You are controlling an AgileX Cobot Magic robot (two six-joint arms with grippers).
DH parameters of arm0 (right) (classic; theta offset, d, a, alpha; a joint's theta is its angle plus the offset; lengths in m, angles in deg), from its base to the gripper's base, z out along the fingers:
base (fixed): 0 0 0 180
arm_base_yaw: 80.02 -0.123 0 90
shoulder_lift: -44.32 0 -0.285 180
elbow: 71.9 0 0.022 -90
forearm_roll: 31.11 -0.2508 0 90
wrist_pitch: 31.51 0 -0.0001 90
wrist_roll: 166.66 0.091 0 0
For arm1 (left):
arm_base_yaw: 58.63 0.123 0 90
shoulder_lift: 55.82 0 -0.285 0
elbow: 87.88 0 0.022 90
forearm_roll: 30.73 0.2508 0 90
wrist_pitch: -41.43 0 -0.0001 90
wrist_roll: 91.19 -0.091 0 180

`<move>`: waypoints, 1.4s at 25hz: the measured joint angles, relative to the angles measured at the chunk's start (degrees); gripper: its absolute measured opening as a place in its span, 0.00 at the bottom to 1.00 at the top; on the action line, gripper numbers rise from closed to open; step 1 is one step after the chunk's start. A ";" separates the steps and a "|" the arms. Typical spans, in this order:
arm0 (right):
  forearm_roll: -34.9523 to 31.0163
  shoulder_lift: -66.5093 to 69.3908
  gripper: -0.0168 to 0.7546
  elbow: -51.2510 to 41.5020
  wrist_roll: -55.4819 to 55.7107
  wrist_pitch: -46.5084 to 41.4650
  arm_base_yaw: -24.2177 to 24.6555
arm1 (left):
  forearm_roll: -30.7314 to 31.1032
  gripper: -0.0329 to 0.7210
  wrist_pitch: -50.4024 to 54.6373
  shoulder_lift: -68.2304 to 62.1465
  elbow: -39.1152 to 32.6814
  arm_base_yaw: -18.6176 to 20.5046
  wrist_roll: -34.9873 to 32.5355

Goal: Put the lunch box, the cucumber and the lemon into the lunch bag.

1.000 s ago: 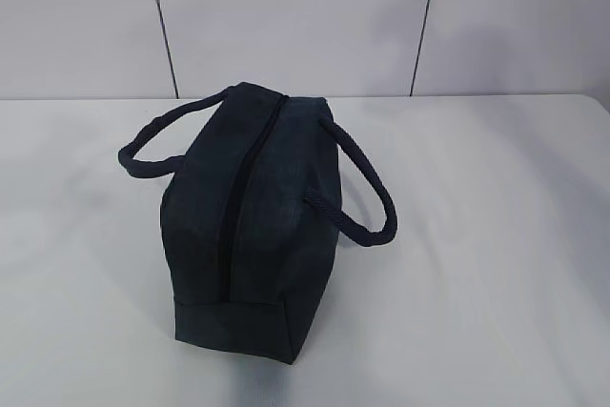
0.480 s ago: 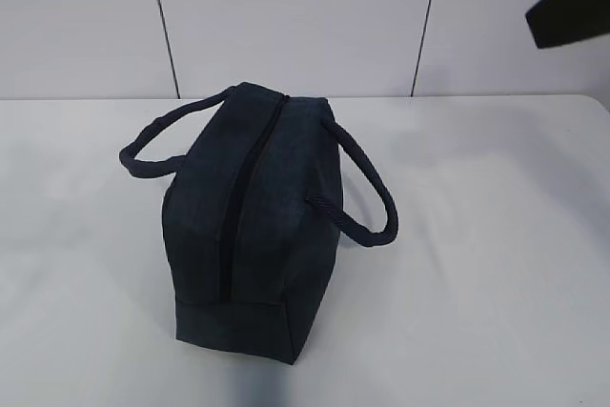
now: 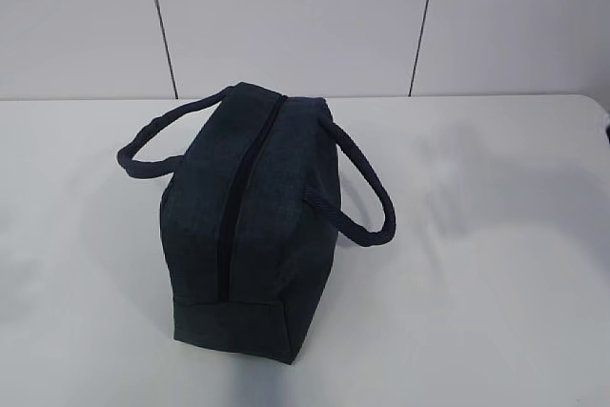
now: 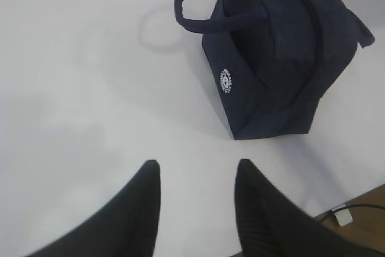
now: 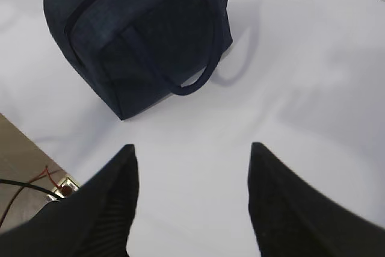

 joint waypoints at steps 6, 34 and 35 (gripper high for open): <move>-0.60 -7.69 0.57 -6.77 -0.36 1.46 0.00 | 4.79 0.44 2.66 7.46 0.00 0.00 2.41; 13.38 -48.55 0.57 -23.98 15.94 -5.06 0.00 | 8.14 0.44 4.66 17.68 -7.99 0.00 6.20; 13.63 -48.55 0.57 -24.25 15.97 -5.70 0.00 | 8.34 0.44 4.66 17.68 -7.99 0.00 6.20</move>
